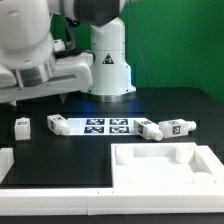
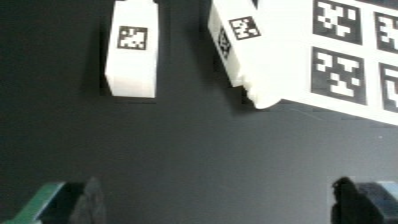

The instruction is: Assemble one leg

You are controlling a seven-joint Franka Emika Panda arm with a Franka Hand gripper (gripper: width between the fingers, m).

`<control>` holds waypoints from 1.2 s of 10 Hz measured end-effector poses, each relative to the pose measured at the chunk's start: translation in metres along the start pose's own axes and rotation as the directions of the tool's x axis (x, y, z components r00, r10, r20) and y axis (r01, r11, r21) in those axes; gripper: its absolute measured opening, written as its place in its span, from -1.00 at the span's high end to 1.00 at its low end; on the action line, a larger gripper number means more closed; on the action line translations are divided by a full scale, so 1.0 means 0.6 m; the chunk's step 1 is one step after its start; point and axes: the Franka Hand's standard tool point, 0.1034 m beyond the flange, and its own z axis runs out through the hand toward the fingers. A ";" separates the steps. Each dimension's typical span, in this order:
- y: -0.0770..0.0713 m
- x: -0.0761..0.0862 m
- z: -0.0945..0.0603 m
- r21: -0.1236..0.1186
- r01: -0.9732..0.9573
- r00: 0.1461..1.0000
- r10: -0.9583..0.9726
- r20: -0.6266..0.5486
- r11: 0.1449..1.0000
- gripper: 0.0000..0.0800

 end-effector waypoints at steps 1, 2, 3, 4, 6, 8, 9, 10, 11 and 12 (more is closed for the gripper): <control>0.000 0.000 0.000 0.000 0.000 1.000 0.000 0.000 1.000 -0.62; 0.001 0.000 0.001 0.000 -0.001 1.000 0.001 0.000 1.000 -0.62; 0.004 0.001 0.006 -0.003 -0.001 1.000 0.001 0.002 1.000 -0.62; 0.022 0.000 0.029 -0.044 0.001 1.000 -0.001 0.012 0.999 -0.62; 0.079 -0.030 0.094 -0.070 0.023 0.999 -0.021 0.039 0.997 -0.62; 0.089 -0.031 0.102 -0.068 0.019 0.999 -0.016 0.034 0.998 -0.62; 0.085 -0.027 0.101 -0.074 0.027 0.999 -0.025 0.033 0.997 -0.62; 0.086 -0.028 0.102 -0.073 0.026 0.999 -0.024 0.034 0.997 -0.62; 0.087 -0.027 0.104 -0.072 0.025 0.999 -0.023 0.036 0.997 -0.62; 0.093 -0.027 0.122 -0.094 -0.006 0.998 0.013 0.068 0.996 -0.62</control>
Offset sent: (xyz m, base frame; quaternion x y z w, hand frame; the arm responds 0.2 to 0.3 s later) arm -0.0298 -0.0297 -0.0332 -0.0631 -0.0404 0.0097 0.9971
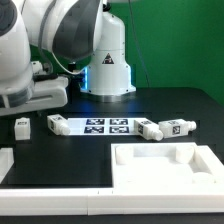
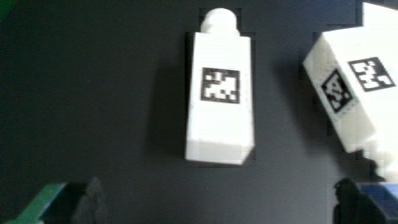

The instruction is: Assemble one leg

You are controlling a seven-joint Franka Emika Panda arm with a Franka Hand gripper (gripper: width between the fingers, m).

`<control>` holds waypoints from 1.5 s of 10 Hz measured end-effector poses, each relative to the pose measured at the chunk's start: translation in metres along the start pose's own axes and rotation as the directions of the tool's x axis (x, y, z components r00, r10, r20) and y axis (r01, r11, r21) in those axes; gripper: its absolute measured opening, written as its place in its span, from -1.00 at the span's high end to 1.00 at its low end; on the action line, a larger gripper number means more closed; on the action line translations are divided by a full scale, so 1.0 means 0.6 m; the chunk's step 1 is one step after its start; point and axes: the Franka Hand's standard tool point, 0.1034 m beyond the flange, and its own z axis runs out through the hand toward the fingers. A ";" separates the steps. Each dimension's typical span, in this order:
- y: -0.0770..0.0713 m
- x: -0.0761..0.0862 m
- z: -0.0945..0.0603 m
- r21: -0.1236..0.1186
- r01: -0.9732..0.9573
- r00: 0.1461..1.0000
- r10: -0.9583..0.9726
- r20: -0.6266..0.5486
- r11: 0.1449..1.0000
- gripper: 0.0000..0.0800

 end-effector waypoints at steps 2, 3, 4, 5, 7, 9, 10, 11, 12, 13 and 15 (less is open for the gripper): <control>0.000 0.007 0.044 -0.019 -0.024 0.998 0.025 0.052 1.000 -0.62; 0.001 0.004 0.055 -0.017 -0.025 0.998 0.026 0.050 1.000 -0.62; 0.000 0.007 0.050 -0.021 -0.023 0.999 0.024 0.046 1.000 -0.62; 0.000 0.008 0.050 -0.021 -0.023 0.999 0.024 0.046 1.000 -0.62; -0.001 0.007 0.054 -0.021 -0.022 0.998 0.023 0.050 1.000 -0.62; -0.010 0.000 0.089 -0.008 -0.040 0.995 0.041 0.092 0.999 -0.62; -0.013 0.002 0.098 -0.011 -0.054 0.993 0.055 0.104 0.998 -0.62; -0.013 0.003 0.097 -0.011 -0.048 0.993 0.049 0.103 0.999 -0.62; -0.013 0.003 0.098 -0.011 -0.048 0.993 0.049 0.103 0.999 -0.32; -0.013 0.004 0.098 -0.011 -0.048 0.993 0.048 0.104 0.999 0.02; -0.013 0.004 0.098 -0.011 -0.047 0.993 0.048 0.104 0.999 0.29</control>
Offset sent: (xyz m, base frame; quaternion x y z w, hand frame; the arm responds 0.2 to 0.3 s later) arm 0.0000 0.0000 0.0000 0.0000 0.0000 0.0000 1.0000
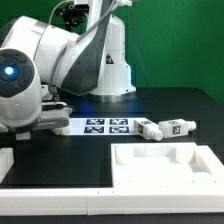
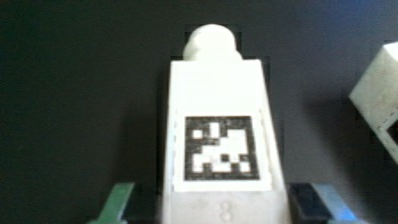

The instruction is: Assemble one leg

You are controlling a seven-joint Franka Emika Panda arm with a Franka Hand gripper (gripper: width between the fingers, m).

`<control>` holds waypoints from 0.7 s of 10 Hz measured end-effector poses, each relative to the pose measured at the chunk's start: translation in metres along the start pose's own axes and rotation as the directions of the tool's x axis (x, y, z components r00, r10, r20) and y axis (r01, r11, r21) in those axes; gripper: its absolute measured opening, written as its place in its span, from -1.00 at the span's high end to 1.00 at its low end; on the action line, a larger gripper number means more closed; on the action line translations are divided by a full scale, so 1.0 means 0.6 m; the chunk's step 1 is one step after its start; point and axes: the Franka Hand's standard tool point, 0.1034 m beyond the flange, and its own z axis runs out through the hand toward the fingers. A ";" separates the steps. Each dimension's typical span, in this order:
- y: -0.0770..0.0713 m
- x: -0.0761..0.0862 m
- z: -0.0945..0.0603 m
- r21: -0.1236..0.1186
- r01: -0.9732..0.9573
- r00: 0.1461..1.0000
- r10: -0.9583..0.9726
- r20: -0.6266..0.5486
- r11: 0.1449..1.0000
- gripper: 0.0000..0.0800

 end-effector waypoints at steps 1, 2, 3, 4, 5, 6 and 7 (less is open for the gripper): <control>0.000 0.000 0.000 0.000 0.000 1.000 0.000 0.000 1.000 0.29; -0.003 -0.002 -0.006 0.003 0.003 1.000 -0.003 0.008 1.000 0.29; -0.020 -0.007 -0.048 0.017 0.010 1.000 -0.010 0.021 1.000 0.29; -0.048 -0.006 -0.106 0.050 0.014 1.000 -0.014 -0.002 0.999 0.29; -0.076 -0.003 -0.162 0.059 0.009 0.999 -0.006 -0.047 0.998 0.29; -0.098 -0.009 -0.203 0.029 0.022 0.996 -0.019 -0.085 0.999 0.29; -0.100 -0.011 -0.203 0.019 0.025 0.995 -0.023 -0.095 1.000 0.29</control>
Offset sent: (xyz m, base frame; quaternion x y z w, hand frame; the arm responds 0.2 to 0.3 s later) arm 0.0683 0.0726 0.0695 0.1036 0.0191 -0.0152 0.9943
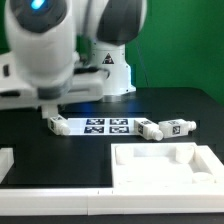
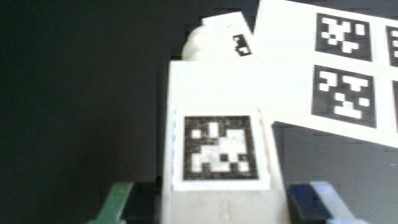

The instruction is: Assemble one leg

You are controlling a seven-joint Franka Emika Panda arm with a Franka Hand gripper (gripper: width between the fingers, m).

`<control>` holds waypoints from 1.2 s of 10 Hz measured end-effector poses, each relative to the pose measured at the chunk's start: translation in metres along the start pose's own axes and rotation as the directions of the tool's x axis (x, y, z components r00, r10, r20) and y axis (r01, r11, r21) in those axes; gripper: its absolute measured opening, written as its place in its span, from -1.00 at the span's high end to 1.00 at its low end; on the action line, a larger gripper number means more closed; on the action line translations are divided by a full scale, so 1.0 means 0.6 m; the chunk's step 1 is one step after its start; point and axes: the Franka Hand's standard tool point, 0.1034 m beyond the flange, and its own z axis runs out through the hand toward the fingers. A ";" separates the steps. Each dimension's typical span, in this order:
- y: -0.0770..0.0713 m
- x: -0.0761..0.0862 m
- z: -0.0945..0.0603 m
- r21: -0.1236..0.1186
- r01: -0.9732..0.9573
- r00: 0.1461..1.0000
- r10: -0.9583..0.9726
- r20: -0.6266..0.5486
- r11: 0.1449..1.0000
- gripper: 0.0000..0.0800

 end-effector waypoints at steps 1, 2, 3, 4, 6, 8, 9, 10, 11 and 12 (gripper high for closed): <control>0.008 0.008 0.005 0.002 -0.005 0.999 0.005 -0.034 1.000 0.29; 0.012 0.019 -0.003 -0.011 -0.003 0.992 0.002 -0.123 1.000 0.29; 0.003 0.016 -0.005 -0.011 -0.019 0.980 0.017 -0.197 1.000 0.29; -0.037 0.003 -0.003 0.011 -0.071 0.970 0.072 -0.231 0.997 0.28; -0.118 0.016 -0.077 0.103 -0.114 0.918 0.145 -0.370 0.988 0.28; -0.162 0.036 -0.159 0.123 -0.168 0.845 0.207 -0.493 0.978 0.28; -0.157 0.041 -0.173 0.115 -0.162 0.817 0.199 -0.541 0.980 0.28; -0.155 0.046 -0.174 0.112 -0.165 0.778 0.199 -0.595 0.980 0.28; -0.154 0.049 -0.174 0.109 -0.167 0.730 0.198 -0.655 0.980 0.28; -0.156 0.050 -0.171 0.115 -0.175 0.684 0.204 -0.700 0.978 0.28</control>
Offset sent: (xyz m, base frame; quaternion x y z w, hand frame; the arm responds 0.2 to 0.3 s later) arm -0.0415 0.0572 0.0135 -0.0200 0.1266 0.0950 0.9872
